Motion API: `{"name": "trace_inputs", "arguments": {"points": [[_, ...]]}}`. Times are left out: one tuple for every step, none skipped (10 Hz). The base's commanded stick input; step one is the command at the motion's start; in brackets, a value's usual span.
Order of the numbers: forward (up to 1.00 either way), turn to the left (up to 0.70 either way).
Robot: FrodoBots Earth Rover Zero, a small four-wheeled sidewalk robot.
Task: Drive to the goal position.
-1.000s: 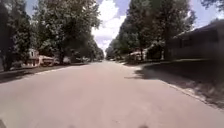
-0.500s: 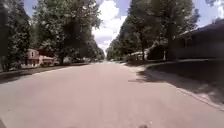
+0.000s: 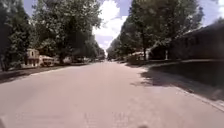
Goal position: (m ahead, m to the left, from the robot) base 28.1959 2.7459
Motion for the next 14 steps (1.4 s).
{"name": "trace_inputs", "arguments": {"points": [[0.7, -0.35], [0.7, -0.29], [0.7, -0.13], [0.7, 0.0], [0.7, 0.0], [0.7, 0.0], [0.7, 0.0], [0.7, 0.0], [0.7, 0.0], [0.7, 0.0], [0.7, 0.0], [0.7, 0.0], [0.7, 0.0], [0.7, 0.0]]}}
